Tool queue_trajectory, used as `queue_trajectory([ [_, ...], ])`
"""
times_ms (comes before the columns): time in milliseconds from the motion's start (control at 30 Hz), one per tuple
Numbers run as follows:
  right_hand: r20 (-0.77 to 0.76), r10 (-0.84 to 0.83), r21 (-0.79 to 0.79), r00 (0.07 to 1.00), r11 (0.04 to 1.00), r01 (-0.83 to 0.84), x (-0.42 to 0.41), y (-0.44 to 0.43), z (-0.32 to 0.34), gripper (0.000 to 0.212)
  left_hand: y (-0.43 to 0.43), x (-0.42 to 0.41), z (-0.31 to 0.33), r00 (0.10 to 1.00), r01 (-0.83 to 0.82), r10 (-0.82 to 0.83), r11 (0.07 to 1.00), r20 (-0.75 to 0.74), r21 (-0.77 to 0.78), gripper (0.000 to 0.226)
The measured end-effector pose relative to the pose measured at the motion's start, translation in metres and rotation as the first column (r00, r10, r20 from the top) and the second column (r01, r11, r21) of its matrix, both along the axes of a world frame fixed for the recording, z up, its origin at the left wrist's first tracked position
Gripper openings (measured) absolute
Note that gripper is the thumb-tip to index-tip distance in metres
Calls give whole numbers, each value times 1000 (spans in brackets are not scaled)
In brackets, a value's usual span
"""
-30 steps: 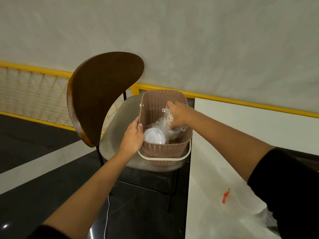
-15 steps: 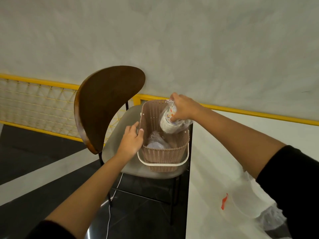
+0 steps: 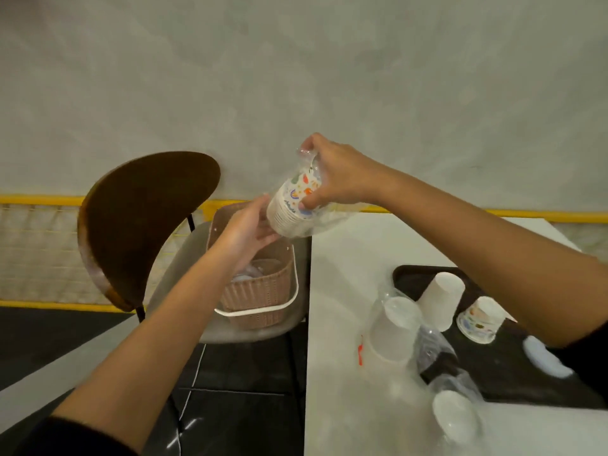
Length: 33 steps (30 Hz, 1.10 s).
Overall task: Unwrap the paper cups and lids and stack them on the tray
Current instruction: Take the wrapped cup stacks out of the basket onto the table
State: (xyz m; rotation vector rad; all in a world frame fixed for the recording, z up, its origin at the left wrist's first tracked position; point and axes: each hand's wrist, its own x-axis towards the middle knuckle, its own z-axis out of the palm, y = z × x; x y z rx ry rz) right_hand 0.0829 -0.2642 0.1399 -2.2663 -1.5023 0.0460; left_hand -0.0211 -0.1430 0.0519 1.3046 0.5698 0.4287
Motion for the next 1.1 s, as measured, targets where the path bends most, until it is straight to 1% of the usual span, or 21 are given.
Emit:
queue_trajectory([
  [67, -21, -26, 89, 999, 996, 28, -2, -32, 6, 85, -23, 7, 9, 999, 37, -36, 999, 39, -19, 23],
  [133, -64, -50, 192, 997, 979, 61, -2, -67, 10, 88, -49, 17, 16, 991, 121, -120, 992, 63, -18, 22],
  [233, -144, -123, 303, 982, 939, 162, 1, -120, 11, 94, -90, 36, 22, 971, 229, -229, 973, 71, 6, 24],
  [400, -258, -228, 349, 939, 884, 310, 13, -198, 0, 91, -158, 56, 24, 954, 298, -300, 953, 25, 62, 22],
  [533, -320, -248, 348, 914, 867, 357, 20, -232, -16, 84, -187, 63, 15, 954, 301, -299, 948, -41, 104, 22],
  [633, -345, -235, 359, 909, 862, 359, 24, -238, -26, 80, -192, 63, 10, 957, 285, -272, 948, -101, 144, 24],
  [800, -323, -202, 370, 925, 872, 320, 29, -223, -40, 79, -185, 69, 5, 978, 175, -142, 959, -156, 224, 37],
  [867, -319, -202, 362, 926, 877, 316, 31, -212, -47, 79, -178, 72, 2, 973, 181, -136, 951, -184, 251, 41],
  [967, -315, -210, 346, 926, 883, 318, 38, -193, -58, 79, -163, 73, -5, 955, 231, -167, 936, -243, 266, 46],
  [1033, -311, -218, 331, 925, 888, 321, 44, -180, -67, 78, -153, 73, -12, 946, 248, -176, 935, -272, 255, 47],
  [1100, -321, -246, 297, 915, 891, 344, 51, -167, -77, 78, -144, 72, -17, 945, 231, -160, 944, -286, 235, 47],
])
